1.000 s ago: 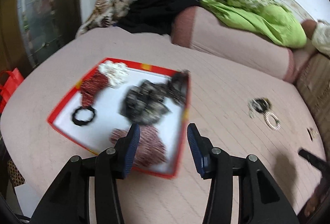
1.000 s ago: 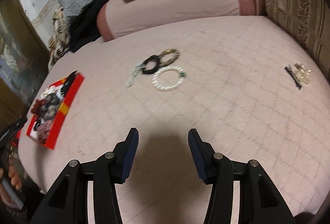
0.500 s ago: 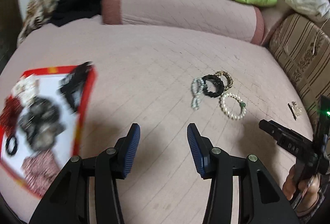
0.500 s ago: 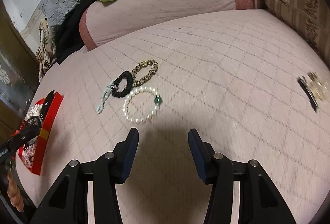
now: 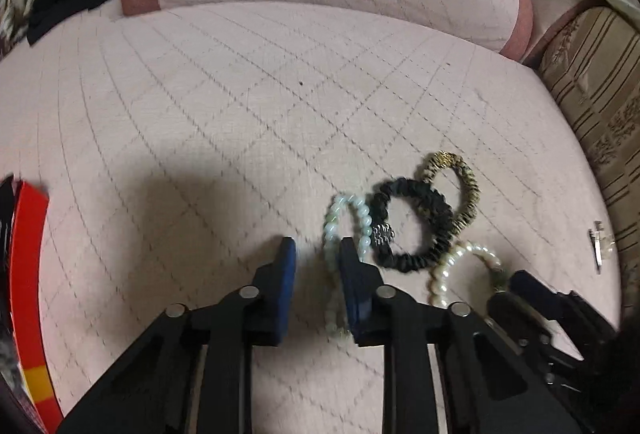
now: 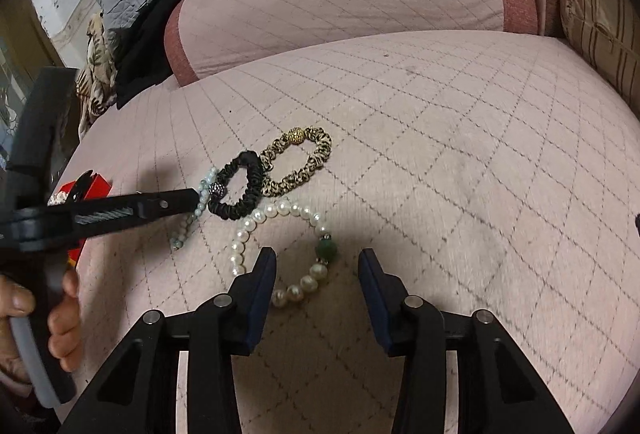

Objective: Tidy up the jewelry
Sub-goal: 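Grasp the pale bead bracelet with the left tool while the right tool grasps the pearl bracelet, then carry both bracelets into the tray and open both tools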

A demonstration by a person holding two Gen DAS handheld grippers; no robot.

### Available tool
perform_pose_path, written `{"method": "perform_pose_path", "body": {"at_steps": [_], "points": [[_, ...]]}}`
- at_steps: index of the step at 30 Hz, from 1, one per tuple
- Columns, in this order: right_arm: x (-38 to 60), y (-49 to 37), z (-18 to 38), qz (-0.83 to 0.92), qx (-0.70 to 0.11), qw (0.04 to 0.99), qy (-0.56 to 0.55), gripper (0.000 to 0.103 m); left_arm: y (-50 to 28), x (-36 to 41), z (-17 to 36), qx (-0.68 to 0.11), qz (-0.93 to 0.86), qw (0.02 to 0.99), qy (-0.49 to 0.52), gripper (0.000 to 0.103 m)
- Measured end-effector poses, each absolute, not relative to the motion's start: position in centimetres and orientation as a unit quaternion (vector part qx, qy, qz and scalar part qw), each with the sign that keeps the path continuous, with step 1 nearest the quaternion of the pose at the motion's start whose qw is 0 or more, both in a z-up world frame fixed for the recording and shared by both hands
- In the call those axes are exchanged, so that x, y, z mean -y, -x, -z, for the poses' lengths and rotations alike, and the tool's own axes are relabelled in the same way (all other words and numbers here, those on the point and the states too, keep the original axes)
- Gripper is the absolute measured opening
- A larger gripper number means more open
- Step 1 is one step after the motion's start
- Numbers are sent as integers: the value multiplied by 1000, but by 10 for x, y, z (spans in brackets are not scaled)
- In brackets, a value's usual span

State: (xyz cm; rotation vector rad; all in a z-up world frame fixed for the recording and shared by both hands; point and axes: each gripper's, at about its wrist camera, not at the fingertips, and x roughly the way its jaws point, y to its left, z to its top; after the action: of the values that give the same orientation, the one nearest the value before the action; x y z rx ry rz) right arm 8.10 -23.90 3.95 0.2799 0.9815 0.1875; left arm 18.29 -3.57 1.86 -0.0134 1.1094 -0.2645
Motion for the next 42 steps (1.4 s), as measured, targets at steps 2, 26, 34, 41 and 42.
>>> {"method": "perform_pose_path", "body": {"at_steps": [2,26,34,41,42], "points": [[239,-85,-37,-85,-470,869,-129,38,-185,37,-18,-523,121,844,-1,11],[222,-38,-84,-125,-430,875,-183,13,-36,-31,-106,-432,137,891,-14,5],[209,2,-117,-160,-402,872,-230,13,15,-74,-134,-403,130,906,5,5],[189,22,-123,-177,-411,861,-240,13,35,-122,-141,-393,95,914,42,5],[187,24,-123,-178,-413,861,-239,13,37,-126,-142,-391,91,915,45,5]]}}
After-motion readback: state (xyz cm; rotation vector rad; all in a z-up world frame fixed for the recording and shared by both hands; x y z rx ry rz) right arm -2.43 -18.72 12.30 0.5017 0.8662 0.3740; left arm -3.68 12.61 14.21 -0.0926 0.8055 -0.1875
